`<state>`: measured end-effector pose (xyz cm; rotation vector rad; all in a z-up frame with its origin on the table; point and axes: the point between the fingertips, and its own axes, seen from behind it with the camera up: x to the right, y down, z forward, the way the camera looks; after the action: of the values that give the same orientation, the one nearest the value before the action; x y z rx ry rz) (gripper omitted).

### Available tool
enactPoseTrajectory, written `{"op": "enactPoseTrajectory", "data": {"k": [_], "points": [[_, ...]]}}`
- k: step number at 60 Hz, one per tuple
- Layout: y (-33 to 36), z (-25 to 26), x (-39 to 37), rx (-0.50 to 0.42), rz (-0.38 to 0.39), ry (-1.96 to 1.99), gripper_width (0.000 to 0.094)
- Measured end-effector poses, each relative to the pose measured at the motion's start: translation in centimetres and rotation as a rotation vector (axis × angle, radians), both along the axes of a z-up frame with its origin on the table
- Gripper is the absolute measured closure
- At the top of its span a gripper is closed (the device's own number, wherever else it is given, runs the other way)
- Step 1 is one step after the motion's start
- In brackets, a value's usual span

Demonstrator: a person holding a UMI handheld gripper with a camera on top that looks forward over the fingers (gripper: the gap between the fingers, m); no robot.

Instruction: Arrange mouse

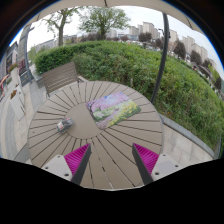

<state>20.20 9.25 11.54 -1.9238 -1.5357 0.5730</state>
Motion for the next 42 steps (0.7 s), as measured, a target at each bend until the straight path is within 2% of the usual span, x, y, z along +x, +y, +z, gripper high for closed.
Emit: {"op": "enactPoseTrajectory", "data": {"k": [10, 23, 33, 42], "points": [[-8.5, 0.0, -2.7, -0.03, 0.103, 0.032, 0.0083], [-18.5, -1.7, -4.1, -0.071, 0.183, 0.05, 0.0085], [-22.6, -4.0, -5.7, -0.069, 0.189, 0.108, 0.009], [-23.2, -6.3, -8.5, -0.038, 0.167, 0.19, 0.0091]]}}
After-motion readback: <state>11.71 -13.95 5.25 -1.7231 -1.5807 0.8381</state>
